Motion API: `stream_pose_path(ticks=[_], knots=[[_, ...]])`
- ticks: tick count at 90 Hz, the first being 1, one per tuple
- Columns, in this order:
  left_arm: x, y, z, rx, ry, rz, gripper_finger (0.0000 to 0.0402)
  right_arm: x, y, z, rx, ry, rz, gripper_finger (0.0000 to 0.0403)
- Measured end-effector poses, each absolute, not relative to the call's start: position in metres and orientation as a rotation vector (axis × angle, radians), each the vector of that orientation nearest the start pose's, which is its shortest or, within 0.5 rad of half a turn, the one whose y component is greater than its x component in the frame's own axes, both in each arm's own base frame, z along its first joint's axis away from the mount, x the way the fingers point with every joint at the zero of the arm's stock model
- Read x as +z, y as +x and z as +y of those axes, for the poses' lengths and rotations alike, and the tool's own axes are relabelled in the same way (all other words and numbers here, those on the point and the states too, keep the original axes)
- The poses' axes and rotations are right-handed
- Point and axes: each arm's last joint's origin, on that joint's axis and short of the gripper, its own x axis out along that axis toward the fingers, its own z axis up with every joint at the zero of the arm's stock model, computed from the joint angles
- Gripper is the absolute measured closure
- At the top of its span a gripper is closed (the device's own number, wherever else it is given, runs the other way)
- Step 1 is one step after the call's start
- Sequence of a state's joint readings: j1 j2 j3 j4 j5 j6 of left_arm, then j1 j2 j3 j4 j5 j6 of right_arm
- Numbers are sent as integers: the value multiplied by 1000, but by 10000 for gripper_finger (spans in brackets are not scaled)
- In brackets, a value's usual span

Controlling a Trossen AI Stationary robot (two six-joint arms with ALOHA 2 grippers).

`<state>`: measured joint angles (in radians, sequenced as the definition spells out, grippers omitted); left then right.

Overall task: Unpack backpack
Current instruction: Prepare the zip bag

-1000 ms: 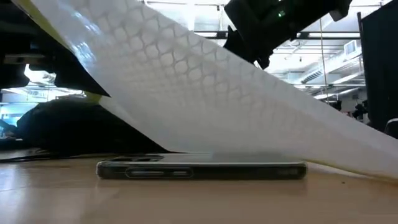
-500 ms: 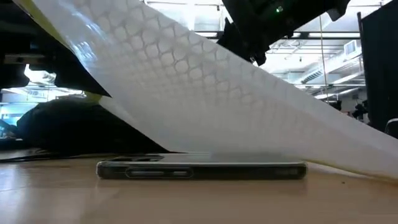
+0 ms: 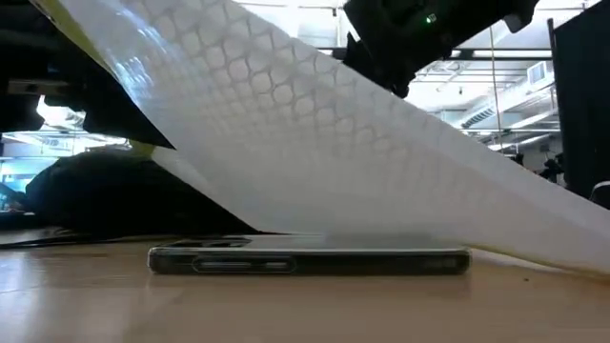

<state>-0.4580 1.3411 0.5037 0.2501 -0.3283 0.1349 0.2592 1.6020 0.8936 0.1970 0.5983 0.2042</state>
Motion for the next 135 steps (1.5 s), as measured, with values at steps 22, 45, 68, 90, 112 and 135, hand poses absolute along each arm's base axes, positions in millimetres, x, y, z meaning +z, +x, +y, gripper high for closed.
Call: stream_pose_path(ticks=[22,45,68,90,112,135], knots=[[166,226,-101,-160,349,537,402,191,314,67,-383,-52,640,274],[166,226,-101,-160,349,538,402,176,300,57,-449,80,836,268],[166,226,-101,-160,349,538,402,173,296,60,-384,111,903,232],[166,226,-101,-160,349,539,402,158,296,63,-403,98,968,212],[166,226,-101,-160,350,539,402,127,308,45,-415,-5,1055,209],[165,226,-99,-154,365,545,402,133,321,39,-380,-10,945,231]])
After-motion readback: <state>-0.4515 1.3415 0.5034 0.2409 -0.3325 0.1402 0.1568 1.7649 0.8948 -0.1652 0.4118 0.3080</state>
